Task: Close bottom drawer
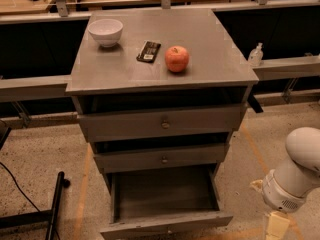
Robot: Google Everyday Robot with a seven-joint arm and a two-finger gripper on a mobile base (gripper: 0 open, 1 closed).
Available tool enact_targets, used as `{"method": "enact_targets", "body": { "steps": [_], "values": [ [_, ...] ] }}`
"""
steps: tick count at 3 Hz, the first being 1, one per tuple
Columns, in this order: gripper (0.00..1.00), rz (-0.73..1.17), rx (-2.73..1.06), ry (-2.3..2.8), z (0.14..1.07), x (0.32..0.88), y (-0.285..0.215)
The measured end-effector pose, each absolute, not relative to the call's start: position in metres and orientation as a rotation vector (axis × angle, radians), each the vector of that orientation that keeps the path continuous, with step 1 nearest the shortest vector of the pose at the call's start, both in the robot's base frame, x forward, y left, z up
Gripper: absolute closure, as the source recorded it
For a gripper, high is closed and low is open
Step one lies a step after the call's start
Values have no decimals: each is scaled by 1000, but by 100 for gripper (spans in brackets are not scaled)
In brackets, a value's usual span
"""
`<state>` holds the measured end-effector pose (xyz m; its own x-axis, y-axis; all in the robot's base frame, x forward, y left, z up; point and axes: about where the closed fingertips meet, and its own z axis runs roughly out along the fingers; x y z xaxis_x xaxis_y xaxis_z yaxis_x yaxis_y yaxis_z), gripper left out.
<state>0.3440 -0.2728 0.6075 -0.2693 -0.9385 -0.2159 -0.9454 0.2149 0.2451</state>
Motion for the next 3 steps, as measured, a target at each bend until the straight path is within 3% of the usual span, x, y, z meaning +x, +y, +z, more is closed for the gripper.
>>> {"method": "enact_targets", "body": {
  "steps": [1,3],
  "values": [
    [0,513,-1886,2432,608,344,-273],
    [0,609,-1752,2284,549,421,-249]
  ]
}}
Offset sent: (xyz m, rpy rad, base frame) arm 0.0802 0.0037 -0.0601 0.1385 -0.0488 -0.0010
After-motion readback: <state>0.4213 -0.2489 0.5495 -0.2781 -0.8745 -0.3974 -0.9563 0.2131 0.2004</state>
